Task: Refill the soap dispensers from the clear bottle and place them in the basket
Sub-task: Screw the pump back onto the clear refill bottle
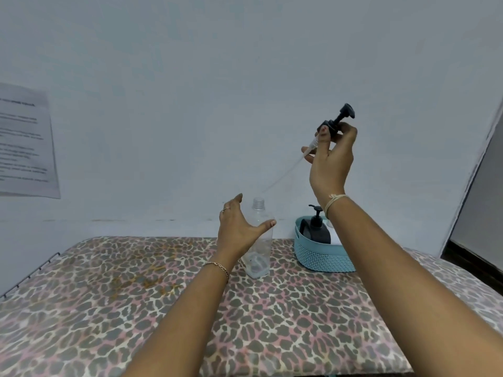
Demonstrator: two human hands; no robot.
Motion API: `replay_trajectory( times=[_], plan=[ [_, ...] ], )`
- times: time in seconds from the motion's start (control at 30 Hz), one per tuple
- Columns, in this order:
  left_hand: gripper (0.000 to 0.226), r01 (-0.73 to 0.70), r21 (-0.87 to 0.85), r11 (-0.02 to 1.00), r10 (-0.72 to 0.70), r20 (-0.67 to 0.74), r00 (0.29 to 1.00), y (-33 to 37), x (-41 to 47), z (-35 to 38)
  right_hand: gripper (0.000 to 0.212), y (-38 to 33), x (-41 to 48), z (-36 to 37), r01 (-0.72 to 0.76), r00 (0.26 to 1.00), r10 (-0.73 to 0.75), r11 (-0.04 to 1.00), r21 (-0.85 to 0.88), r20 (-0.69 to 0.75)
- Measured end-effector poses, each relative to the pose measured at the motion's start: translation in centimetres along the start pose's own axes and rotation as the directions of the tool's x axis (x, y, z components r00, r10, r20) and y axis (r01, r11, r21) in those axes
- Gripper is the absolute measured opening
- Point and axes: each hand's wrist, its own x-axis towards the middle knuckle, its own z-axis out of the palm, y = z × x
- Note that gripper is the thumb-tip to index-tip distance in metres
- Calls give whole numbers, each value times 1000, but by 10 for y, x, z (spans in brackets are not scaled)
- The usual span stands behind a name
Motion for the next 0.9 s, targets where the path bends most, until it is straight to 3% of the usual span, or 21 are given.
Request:
replay_trajectory(
  times=[0.2, 0.47, 0.8, 0.9],
  plan=[
    [115, 57, 47, 997, -63, 147, 987, -9, 21, 2, 20, 9, 8, 19, 30, 995, -24, 998, -55, 96],
    [94, 43, -26, 999, -38, 168, 985, -19, 24, 10, 28, 27, 4, 26, 23, 990, -7, 994, -111, 142],
    [99, 62, -71, 996, -50, 153, 987, -17, 21, 15, 17, 56, -14, 36, 5, 949, 49, 985, -172, 311],
    [100, 67, -87, 994, -54, 147, 988, -17, 20, 14, 23, 67, -21, 37, -15, 941, 79, 981, -191, 330]
  ],
)
